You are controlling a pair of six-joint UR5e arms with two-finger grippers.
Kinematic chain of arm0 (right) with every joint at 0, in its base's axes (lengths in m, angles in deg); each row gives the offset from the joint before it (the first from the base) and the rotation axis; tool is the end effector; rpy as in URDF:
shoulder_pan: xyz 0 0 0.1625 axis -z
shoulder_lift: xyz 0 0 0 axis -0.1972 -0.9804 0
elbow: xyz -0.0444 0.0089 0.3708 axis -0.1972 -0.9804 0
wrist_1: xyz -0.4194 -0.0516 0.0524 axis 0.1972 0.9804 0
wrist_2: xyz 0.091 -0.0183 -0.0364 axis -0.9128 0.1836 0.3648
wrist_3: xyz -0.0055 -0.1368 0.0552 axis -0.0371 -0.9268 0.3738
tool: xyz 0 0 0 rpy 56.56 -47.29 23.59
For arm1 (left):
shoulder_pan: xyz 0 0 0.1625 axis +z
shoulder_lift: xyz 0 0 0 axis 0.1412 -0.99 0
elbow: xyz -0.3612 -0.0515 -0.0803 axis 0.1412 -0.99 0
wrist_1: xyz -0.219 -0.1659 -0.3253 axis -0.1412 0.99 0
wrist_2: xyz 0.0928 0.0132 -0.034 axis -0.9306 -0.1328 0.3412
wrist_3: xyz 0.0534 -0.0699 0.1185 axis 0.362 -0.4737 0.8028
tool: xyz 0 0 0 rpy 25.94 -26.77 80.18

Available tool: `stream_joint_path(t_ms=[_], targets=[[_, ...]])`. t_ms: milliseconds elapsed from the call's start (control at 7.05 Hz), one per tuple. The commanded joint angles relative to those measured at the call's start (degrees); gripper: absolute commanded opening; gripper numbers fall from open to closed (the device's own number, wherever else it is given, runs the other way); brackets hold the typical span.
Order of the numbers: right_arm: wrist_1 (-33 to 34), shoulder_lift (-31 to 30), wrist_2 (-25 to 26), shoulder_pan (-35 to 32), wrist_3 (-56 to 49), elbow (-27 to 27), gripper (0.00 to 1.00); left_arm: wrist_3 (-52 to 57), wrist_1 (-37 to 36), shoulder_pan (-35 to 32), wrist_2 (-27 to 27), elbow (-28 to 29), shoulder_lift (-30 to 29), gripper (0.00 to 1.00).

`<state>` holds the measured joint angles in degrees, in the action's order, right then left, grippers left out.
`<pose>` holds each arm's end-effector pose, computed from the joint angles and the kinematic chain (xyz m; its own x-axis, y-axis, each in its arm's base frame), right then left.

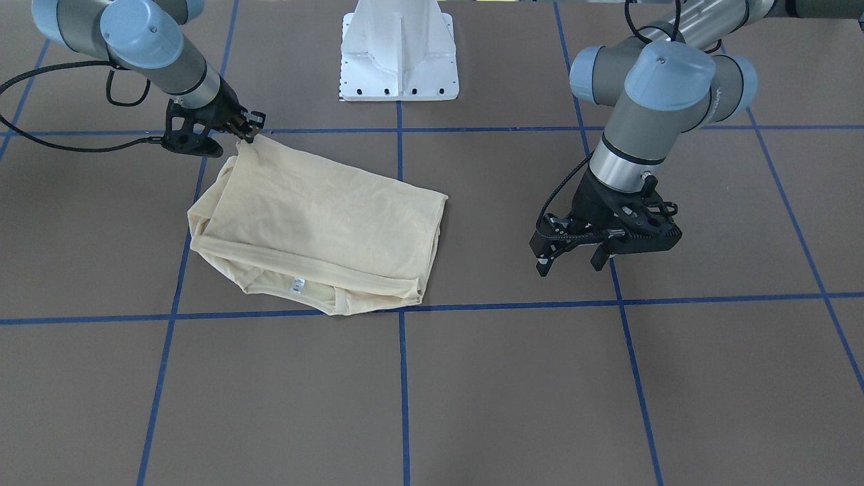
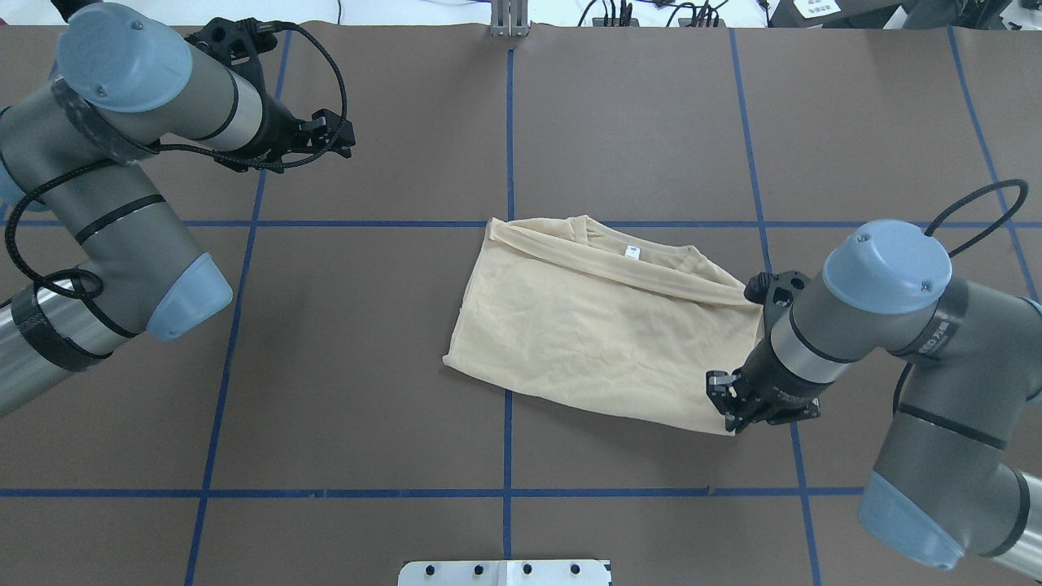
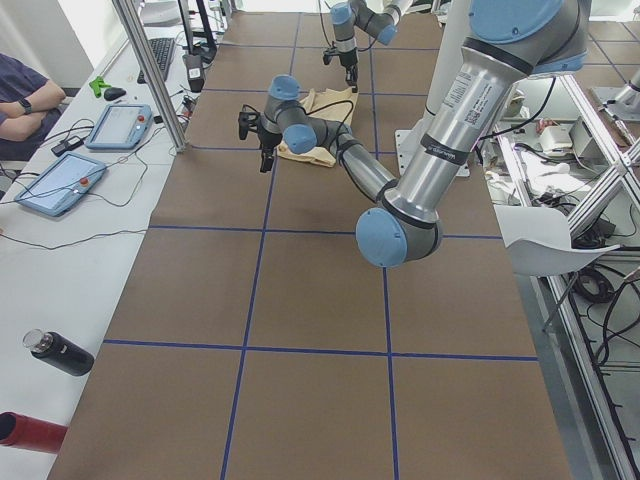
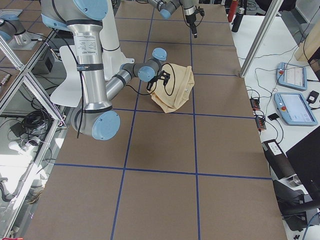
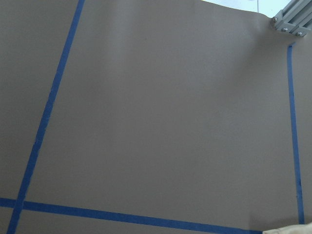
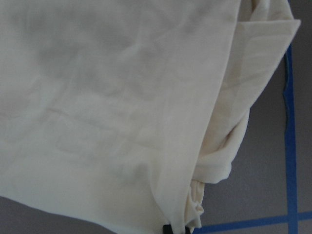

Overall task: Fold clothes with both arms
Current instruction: 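Grasp the shirt edge with the right gripper and drag it nearer the robot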

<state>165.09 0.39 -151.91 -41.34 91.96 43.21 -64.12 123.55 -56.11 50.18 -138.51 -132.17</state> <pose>-0.4328 -0.2980 0.3267 0.6894 0.2014 0.6959 0.0823 0.9326 -0.3515 0.3911 -0.5622 0.2437 0.5477 -0.1276 -0.8269 0.3634 0.9265 0.0977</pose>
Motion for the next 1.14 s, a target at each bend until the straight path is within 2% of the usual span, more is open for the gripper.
stream_joint_path(t_ms=[0, 284, 426, 568, 851, 993], targets=[[3.4, -1.5, -4.8, 8.0, 4.9, 1.8, 0.0, 0.0, 0.0, -0.1, 0.0, 0.0, 0.1, 1.0], [3.4, -1.5, -4.9, 13.9, 9.7, 2.0, 0.0, 0.0, 0.0, -0.1, -0.1, 0.0, 0.1, 1.0], [3.4, -1.5, -5.2, 13.8, 9.7, 2.0, 0.17, 0.1, 0.0, -0.1, 0.0, 0.0, 0.1, 1.0], [3.4, -1.4, -4.6, 12.1, 9.8, 1.9, 0.99, 0.1, 0.0, -0.1, 0.0, -0.1, 0.1, 1.0], [2.6, -0.1, -4.7, 4.6, 8.9, 1.6, 1.0, -0.6, -0.2, 2.0, 0.7, -4.6, 1.5, 1.0], [2.6, 2.7, -4.1, -1.4, 8.2, 1.5, 1.0, -4.4, -2.0, 7.0, 0.7, -8.8, 3.2, 1.0]])
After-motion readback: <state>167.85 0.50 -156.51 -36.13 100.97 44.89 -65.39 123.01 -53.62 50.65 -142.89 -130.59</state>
